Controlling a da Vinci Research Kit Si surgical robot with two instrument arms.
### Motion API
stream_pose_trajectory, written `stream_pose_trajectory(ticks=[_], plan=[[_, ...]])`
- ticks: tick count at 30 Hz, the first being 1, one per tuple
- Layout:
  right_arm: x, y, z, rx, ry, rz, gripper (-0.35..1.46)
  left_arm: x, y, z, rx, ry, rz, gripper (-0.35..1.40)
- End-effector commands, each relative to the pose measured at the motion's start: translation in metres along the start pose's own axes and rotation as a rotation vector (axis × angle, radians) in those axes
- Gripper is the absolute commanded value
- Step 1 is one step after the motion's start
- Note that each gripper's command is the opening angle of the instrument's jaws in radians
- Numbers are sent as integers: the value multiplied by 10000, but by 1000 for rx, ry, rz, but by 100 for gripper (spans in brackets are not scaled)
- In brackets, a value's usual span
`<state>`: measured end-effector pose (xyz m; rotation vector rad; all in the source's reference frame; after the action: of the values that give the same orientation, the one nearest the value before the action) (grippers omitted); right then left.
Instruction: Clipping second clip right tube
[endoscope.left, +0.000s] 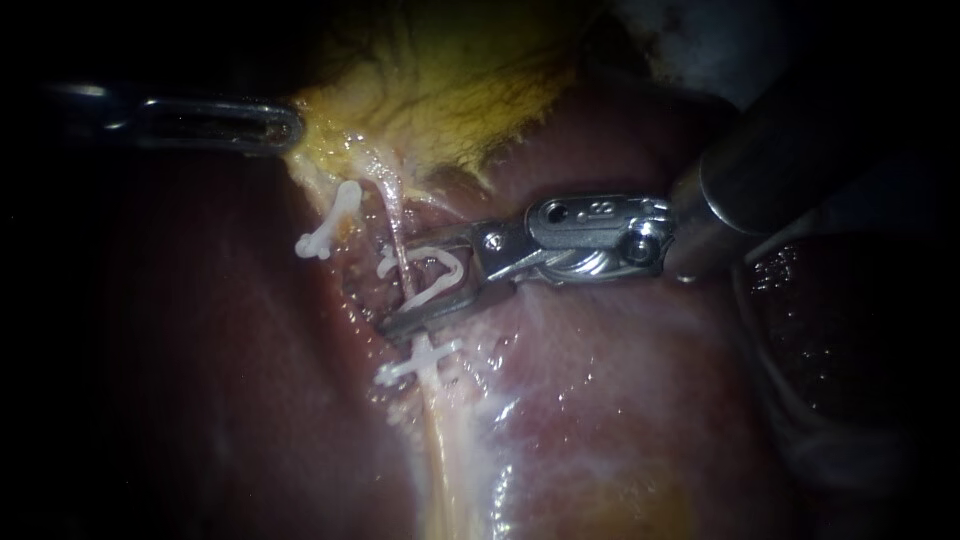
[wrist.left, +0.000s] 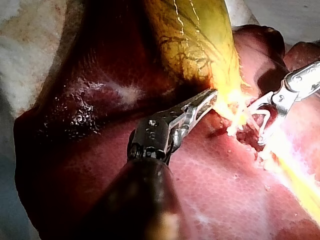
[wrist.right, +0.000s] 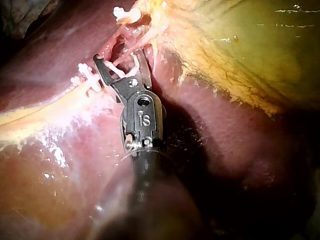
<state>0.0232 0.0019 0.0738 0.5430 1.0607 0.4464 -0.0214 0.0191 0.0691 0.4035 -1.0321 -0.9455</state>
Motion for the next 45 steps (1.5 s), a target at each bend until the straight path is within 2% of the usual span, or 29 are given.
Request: stream_pose_trajectory(ticks=[1, 3, 5, 6, 15, 20, 25, 31, 40, 45], plan=[[1, 0, 0, 1, 4, 1, 53, 1, 0, 0, 0, 0, 1, -35], [2, 0, -1, 6, 24, 3, 53, 1, 0, 0, 0, 0, 1, -35], [3, 0, -2, 39, 47, 6, 53, 1, 0, 1, 0, 0, 1, -35], [3, 0, -3, 64, 72, 13, 53, 1, 0, 1, 0, 0, 1, -35], [2, -2, -4, 242, 224, 222, 53, 1, 0, 0, 0, 0, 1, -35], [0, -5, -5, 328, 277, 312, 51, 1, 0, 1, -1, 0, 1, -35], [-7, -14, -8, 437, 299, 383, 50, 2, 0, 1, -1, 0, 1, -35], [-16, -26, -11, 513, 287, 368, 46, 3, 0, 1, 2, 0, 2, -35], [-16, -38, -10, 577, 265, 352, 38, 3, 0, 2, 1, 0, 2, -35], [-13, -37, -8, 580, 264, 353, 20, 3, 0, 2, 2, 0, 2, -35]])
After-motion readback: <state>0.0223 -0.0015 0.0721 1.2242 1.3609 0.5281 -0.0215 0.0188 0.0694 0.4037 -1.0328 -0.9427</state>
